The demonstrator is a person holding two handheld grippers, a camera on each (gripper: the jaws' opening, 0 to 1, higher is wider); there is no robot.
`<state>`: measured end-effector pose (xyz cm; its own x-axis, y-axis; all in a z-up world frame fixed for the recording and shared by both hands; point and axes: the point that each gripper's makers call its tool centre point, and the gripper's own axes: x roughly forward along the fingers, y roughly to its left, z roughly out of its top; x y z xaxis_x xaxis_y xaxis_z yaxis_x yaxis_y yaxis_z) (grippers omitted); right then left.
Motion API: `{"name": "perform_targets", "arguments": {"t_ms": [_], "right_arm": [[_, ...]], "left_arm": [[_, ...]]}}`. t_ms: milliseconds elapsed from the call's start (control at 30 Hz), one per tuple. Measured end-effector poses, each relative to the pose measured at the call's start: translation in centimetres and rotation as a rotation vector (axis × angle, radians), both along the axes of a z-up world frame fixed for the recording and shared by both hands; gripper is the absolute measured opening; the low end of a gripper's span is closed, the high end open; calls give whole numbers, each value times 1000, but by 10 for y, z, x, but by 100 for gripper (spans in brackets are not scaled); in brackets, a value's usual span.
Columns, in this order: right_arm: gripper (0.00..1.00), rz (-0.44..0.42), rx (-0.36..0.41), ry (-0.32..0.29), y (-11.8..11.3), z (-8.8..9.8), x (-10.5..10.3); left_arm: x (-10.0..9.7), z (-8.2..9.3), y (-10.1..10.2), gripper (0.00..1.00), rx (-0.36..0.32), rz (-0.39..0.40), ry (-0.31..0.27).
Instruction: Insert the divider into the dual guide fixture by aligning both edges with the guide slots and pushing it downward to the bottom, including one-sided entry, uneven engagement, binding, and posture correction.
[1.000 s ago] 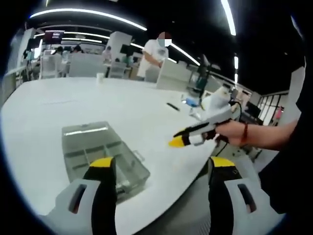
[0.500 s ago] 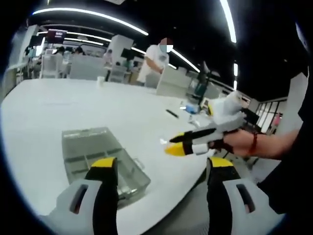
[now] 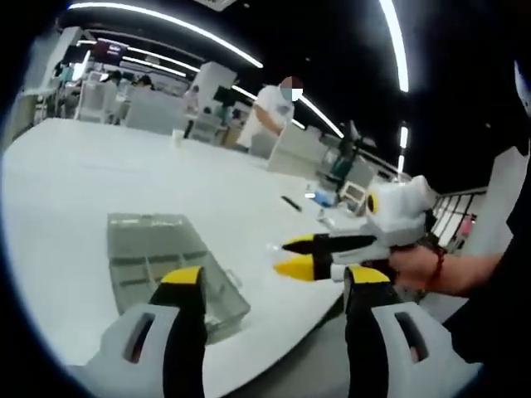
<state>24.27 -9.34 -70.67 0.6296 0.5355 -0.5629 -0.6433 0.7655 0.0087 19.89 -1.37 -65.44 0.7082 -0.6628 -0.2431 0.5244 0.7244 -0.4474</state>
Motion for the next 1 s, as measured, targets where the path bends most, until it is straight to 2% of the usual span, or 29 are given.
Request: {"name": "perform_targets", "arguments": {"t_ms": [133,233,367,467,833,1000], "right_arm": [[27,28,7,-17,8,5,-4],[27,52,7,-30,14,9,-7],[27,50,25,-46,19,16,-11],[27,42,18,-69,22,19,-15],[27,54,56,-88,36,30,-27],[27,61,62,-94,40,33,-32]], "left_arm": [[1,5,4,63,-12,14,-9],[2,7,3,60,-76,26,14],[4,8,2,57,-84,21,16],[5,12,1,57,-125,25,21],[5,12,-7,46,-164,-2,42],[2,10,-4,42,-172,13,51]]}}
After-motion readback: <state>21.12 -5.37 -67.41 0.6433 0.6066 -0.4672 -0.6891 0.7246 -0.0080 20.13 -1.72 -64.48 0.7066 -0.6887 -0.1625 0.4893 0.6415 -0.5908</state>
